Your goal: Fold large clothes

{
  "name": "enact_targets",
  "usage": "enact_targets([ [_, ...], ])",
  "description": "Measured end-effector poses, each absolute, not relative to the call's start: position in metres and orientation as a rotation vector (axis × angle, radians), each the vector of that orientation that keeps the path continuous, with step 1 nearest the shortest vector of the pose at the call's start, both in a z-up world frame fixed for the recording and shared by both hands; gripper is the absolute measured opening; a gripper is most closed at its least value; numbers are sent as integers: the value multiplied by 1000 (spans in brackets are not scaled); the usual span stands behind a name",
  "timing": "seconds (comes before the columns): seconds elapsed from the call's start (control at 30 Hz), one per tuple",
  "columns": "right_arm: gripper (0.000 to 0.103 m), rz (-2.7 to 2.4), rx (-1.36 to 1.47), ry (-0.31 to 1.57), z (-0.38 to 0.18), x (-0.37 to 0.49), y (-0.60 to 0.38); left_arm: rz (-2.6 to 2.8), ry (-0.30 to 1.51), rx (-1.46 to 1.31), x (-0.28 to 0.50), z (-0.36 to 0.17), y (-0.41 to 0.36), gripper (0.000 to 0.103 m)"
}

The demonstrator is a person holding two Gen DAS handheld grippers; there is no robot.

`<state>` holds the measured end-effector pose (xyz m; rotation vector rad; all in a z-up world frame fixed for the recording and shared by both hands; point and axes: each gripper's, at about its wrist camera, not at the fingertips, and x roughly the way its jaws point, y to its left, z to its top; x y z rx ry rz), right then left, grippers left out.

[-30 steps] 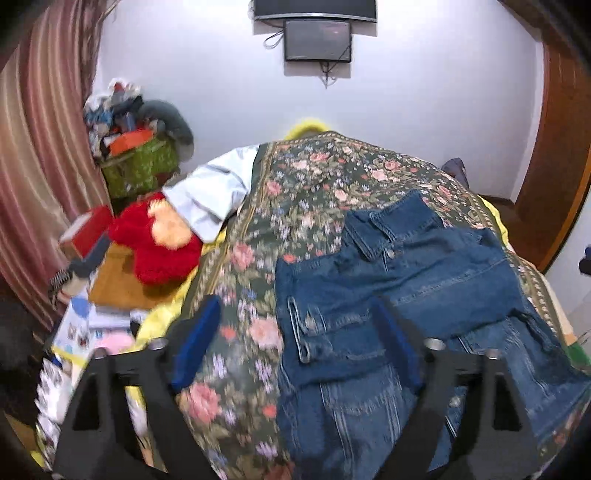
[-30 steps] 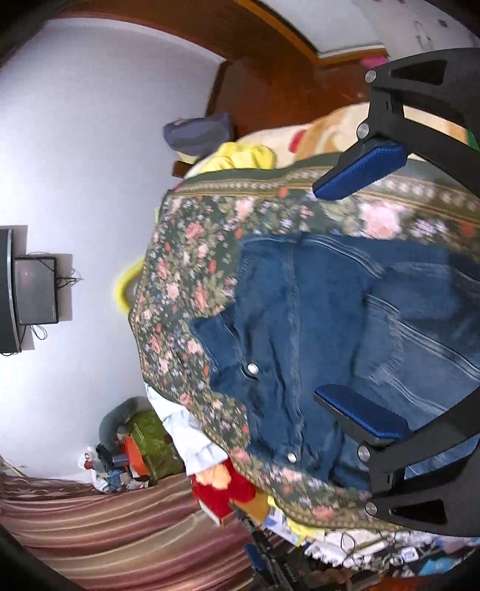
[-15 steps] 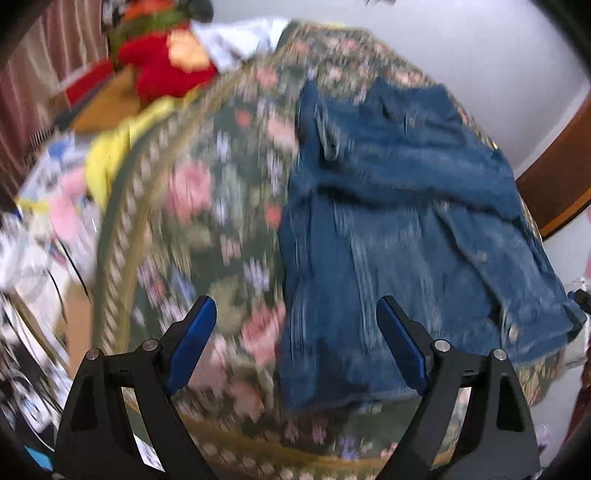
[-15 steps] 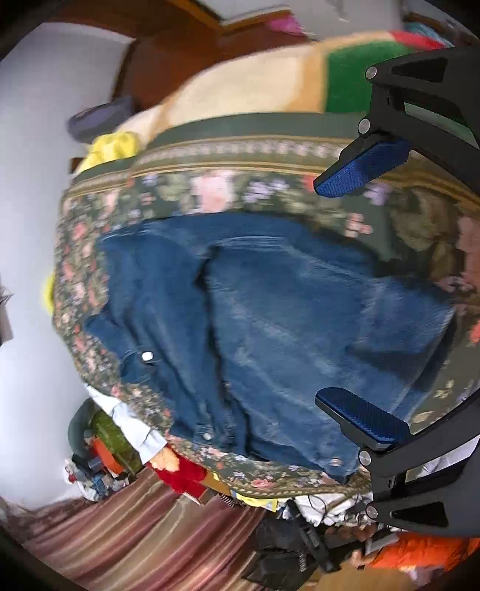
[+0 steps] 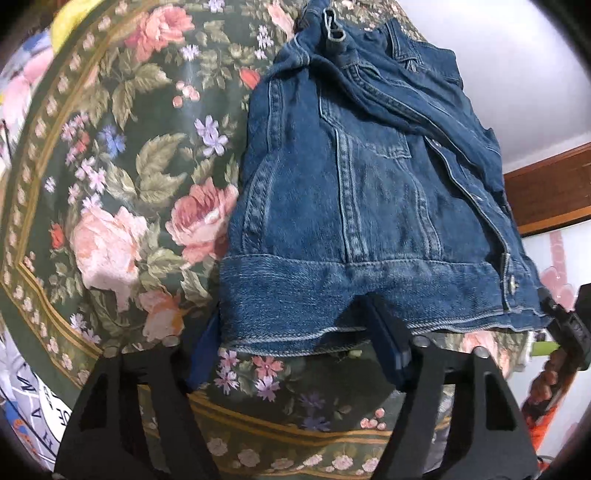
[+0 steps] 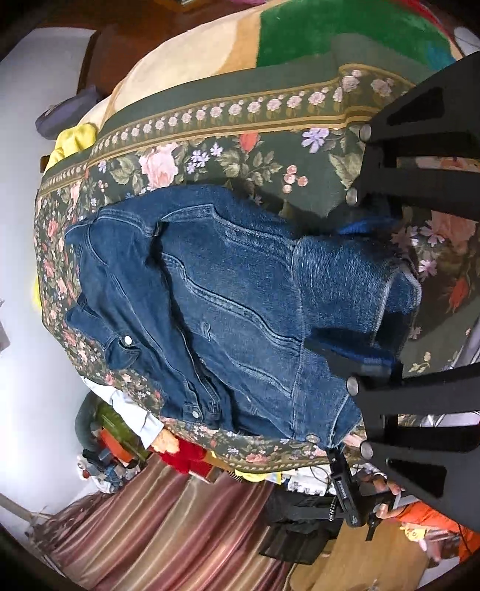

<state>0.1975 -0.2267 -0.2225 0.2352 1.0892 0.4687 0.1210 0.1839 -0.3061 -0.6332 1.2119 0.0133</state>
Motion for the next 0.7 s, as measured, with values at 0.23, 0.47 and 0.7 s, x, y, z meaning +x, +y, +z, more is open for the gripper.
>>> enact_targets([
  [0.23,16,515,186,1029,-203,206,-218,85,1127,-477,126,-269,179,12],
  [0.47,14,551,191,936,-171,229,-210,68,934,-365,153,-190,174,10],
  [0.7,13,539,160,799,-125,270,-200,74,756,-330,211,-124,188,9],
])
